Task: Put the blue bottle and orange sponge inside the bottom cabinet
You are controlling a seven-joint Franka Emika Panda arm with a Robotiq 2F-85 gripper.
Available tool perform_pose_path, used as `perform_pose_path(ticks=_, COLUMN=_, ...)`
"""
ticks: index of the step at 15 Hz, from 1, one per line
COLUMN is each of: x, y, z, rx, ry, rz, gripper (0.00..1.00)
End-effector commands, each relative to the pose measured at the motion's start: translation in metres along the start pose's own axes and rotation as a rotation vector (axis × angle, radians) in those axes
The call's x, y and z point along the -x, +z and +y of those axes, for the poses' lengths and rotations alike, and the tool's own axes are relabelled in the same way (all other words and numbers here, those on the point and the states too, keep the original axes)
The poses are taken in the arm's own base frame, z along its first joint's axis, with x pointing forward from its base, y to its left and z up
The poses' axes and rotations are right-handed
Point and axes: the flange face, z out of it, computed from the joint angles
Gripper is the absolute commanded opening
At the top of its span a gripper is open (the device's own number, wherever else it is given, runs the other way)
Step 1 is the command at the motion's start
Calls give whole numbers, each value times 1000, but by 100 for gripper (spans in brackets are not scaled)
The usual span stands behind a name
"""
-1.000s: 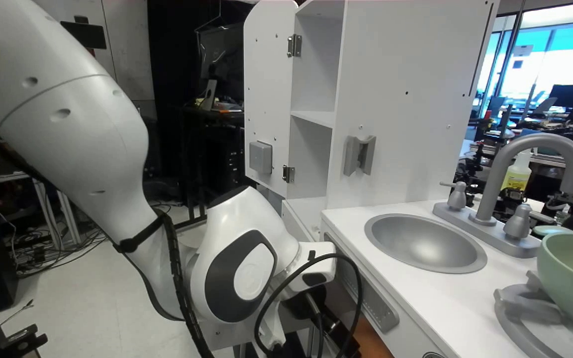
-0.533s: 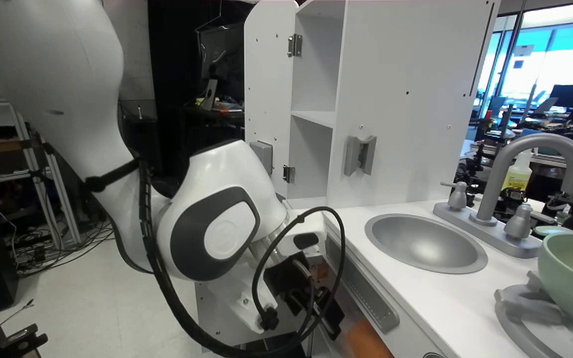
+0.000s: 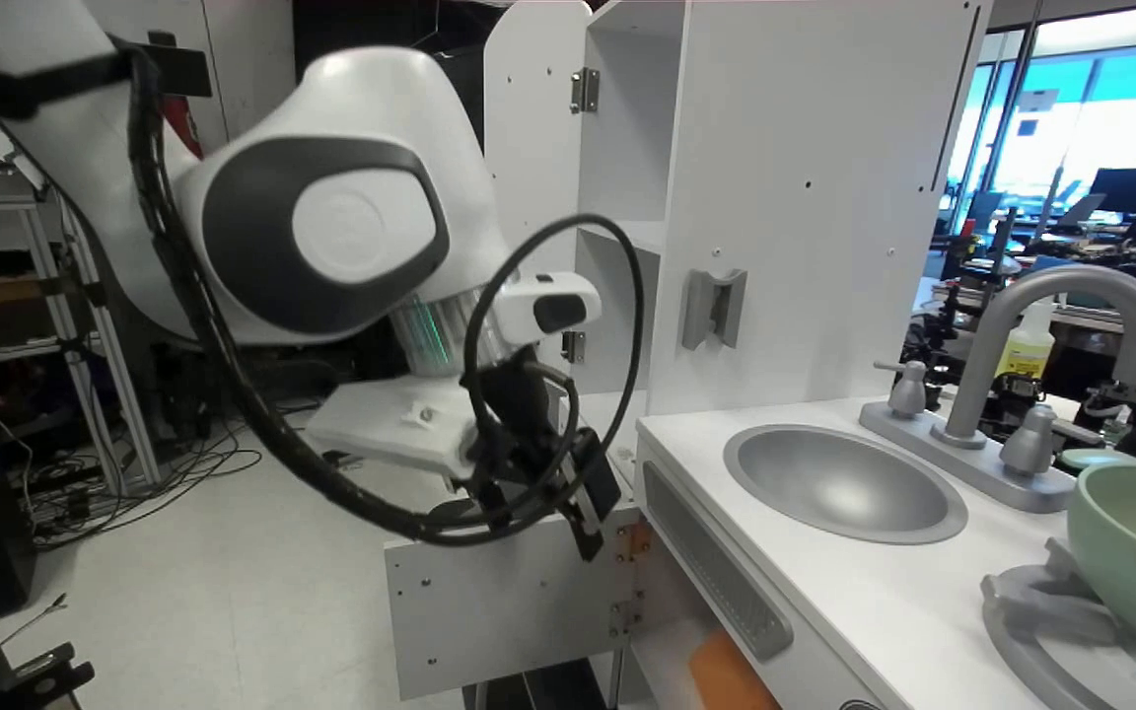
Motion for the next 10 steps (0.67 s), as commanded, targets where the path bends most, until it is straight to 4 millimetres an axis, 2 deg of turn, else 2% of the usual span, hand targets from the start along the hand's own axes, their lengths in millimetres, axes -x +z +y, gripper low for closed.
perform_pose_path(ticks=1, x=-10, y=-63, z=-4, rx=-32, ry=-67, rz=-29, gripper=100)
perform_pose_path(ticks=3, x=-34, y=-98, z=-24, rx=-39, ry=-84, rz=-53, gripper=100)
perform_pose_path(ticks=4, x=-44, y=-94, z=-37, rx=-61, ry=-94, rz=-66, gripper=100)
perform_pose_path(ticks=6, x=-68, y=-110, z=-73, rx=-85, ry=-116, rz=-101, gripper=100)
perform_pose_path(ticks=7, x=-73, y=-100, z=-85, rx=-95, ry=-126, rz=-113, gripper=100)
perform_pose_path(ticks=9, x=-88, y=-97, z=-117, rx=-94, ry=-139, rz=-142, gripper=100)
perform_pose_path(ticks=10, x=-90, y=-81, z=-124, rx=-99, ry=-140, rz=-146, gripper=100)
